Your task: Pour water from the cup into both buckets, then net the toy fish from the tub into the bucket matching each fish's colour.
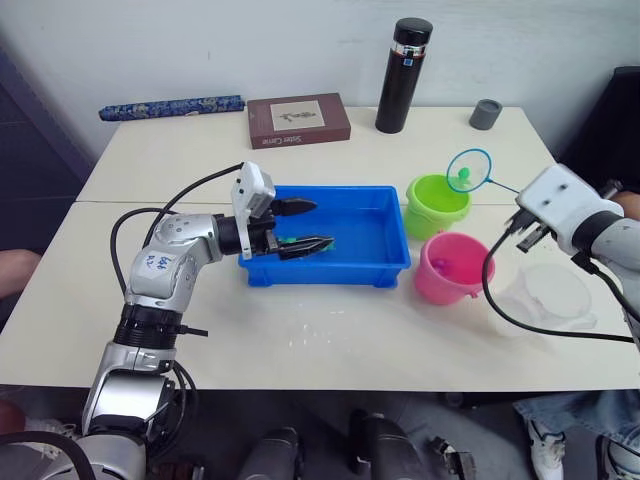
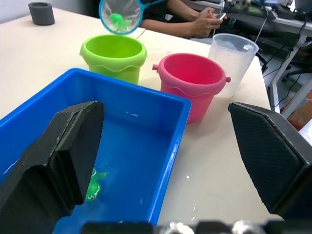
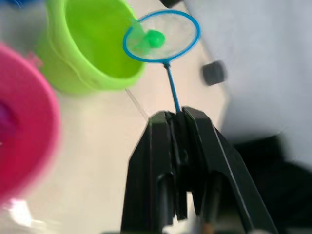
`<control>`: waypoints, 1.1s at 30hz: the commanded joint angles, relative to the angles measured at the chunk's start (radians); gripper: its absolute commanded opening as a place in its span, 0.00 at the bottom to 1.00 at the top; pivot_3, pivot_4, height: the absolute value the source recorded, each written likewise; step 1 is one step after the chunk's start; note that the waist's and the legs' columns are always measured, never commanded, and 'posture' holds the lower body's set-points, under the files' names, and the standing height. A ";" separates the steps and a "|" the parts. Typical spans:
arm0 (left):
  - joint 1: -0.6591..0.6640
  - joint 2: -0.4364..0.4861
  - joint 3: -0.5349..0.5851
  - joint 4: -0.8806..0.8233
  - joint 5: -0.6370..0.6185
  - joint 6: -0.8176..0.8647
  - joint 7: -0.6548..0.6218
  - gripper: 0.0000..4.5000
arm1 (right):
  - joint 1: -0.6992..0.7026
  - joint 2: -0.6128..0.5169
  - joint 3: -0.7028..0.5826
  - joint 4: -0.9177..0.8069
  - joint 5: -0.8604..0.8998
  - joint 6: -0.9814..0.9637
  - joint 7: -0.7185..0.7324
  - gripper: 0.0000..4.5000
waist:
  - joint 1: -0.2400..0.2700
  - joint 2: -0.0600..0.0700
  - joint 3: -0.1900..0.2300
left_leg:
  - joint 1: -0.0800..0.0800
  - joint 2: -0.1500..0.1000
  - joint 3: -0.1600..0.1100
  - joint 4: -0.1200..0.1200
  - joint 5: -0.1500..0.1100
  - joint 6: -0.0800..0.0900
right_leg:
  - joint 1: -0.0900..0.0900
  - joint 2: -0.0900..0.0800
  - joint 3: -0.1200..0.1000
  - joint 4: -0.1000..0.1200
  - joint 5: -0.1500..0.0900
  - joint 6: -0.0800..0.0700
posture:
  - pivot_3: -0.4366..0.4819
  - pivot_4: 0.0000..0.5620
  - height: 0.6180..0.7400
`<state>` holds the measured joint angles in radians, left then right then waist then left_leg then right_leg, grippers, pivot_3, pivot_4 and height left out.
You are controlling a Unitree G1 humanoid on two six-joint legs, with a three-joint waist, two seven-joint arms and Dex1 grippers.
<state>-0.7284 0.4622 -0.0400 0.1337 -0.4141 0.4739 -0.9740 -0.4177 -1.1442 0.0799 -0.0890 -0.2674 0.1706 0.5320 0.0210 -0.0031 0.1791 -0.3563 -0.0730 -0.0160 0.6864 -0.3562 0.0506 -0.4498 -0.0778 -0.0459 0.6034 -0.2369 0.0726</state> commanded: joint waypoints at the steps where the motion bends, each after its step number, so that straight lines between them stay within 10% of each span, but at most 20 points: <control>1: -0.004 0.006 0.014 -0.033 -0.001 -0.013 0.004 0.98 | -0.055 -0.072 0.076 0.083 -0.201 -0.267 -0.050 0.00 | 0.000 0.000 0.000 | 0.000 0.000 0.000 0.000 0.000 0.000 | 0.000 0.000 0.000 -0.001 0.000 0.000 | 0.48 0.27 1.00; 12: -0.007 0.013 0.021 -0.023 0.001 -0.022 0.016 0.98 | -0.118 -0.064 0.056 0.159 -0.273 -0.411 -0.029 0.00 | 0.002 0.000 0.000 | 0.000 0.001 -0.001 0.000 0.000 -0.001 | 0.001 0.000 -0.001 -0.001 0.000 0.000 | 0.48 0.27 1.00; 22: 0.053 0.118 0.014 0.011 0.057 -0.051 -0.022 0.98 | -0.106 0.264 -0.171 -0.132 0.287 0.186 0.173 0.00 | -0.011 0.000 0.000 | 0.000 0.004 -0.002 0.002 0.000 -0.002 | 0.002 0.003 -0.001 0.000 0.000 0.000 | 0.48 0.27 1.00; 33: 0.165 0.229 0.049 -0.059 0.085 -0.032 -0.012 0.98 | -0.092 0.342 0.068 -0.188 0.206 0.272 0.197 0.00 | 0.007 0.000 0.000 | -0.002 0.001 -0.004 0.006 -0.001 0.000 | 0.002 -0.001 -0.002 0.001 -0.001 -0.001 | 0.48 0.27 1.00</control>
<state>-0.5669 0.6714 -0.0300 0.1209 -0.3220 0.4407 -0.9920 -0.4968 -0.7986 0.1514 -0.2797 -0.0286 0.4760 0.7416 0.0275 -0.0034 0.1791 -0.3580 -0.0725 -0.0201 0.6925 -0.3578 0.0514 -0.4475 -0.0786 -0.0481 0.6048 -0.2373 0.0716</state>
